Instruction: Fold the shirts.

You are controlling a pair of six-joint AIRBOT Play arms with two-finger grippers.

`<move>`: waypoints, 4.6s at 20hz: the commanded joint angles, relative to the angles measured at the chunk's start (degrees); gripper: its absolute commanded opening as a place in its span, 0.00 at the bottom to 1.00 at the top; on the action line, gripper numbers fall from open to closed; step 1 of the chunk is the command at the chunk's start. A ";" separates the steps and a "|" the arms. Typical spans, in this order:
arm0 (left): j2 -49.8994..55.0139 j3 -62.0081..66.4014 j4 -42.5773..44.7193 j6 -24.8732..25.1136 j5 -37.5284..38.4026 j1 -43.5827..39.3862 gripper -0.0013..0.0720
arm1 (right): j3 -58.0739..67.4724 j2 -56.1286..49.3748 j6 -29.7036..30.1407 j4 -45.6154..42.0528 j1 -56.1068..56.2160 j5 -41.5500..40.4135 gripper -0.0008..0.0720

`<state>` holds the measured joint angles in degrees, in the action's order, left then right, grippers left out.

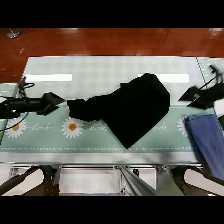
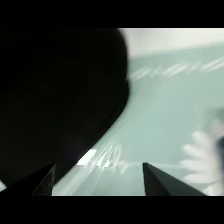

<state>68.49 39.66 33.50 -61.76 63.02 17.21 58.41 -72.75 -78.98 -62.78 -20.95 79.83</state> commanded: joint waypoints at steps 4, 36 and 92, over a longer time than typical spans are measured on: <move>12.48 0.61 -11.06 9.90 2.80 -9.31 0.95 | -20.68 4.28 1.88 2.56 11.96 -2.99 0.86; -1.97 34.27 -12.98 6.03 3.54 -6.95 0.06 | 44.00 -2.43 -5.81 3.87 27.71 -10.51 0.04; 19.78 42.80 21.40 -15.50 12.83 -7.10 0.97 | 48.72 -28.46 -1.55 10.25 4.50 2.43 0.85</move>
<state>87.96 82.13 47.97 -73.87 60.25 5.26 106.76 -101.93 -84.77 -51.35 -11.60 70.52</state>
